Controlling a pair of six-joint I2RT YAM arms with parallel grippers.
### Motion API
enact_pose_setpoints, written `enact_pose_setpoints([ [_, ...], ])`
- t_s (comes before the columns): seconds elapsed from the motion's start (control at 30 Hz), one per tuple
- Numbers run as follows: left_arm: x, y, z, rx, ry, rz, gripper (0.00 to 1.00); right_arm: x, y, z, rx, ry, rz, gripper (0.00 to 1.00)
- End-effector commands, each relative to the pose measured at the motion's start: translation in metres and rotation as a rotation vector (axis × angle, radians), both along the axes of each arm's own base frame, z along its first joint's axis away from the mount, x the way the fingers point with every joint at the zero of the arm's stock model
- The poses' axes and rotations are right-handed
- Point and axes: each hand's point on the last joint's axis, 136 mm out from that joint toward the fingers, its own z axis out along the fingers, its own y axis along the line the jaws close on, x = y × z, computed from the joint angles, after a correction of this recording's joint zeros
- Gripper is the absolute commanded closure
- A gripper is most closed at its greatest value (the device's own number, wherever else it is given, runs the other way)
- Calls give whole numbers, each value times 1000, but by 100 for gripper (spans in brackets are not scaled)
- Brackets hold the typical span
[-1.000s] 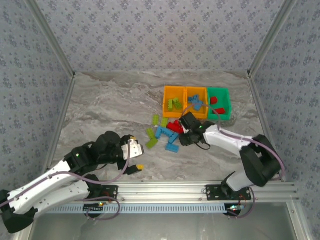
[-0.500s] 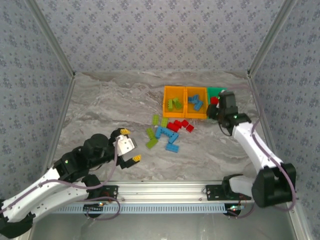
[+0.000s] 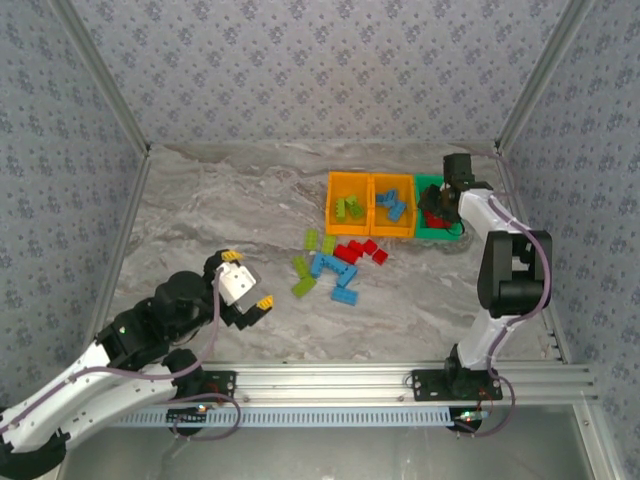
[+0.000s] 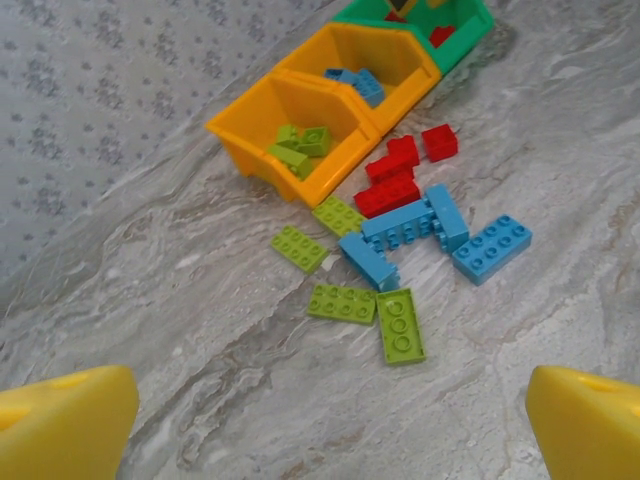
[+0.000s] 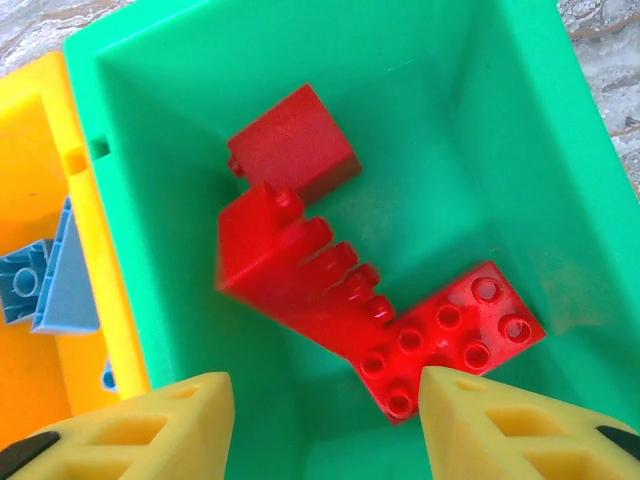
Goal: Sort the legos into containers by color
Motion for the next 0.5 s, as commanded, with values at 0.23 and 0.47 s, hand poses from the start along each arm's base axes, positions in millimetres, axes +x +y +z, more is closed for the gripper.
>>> enact_pose_setpoints([
  [0.23,26,15,54,-364,121,271,5,-89,87,124,113,-247,248,36],
  [0.47,52,-14,5,-574,489,515,11,-181,151,136,176,-254,493,22],
])
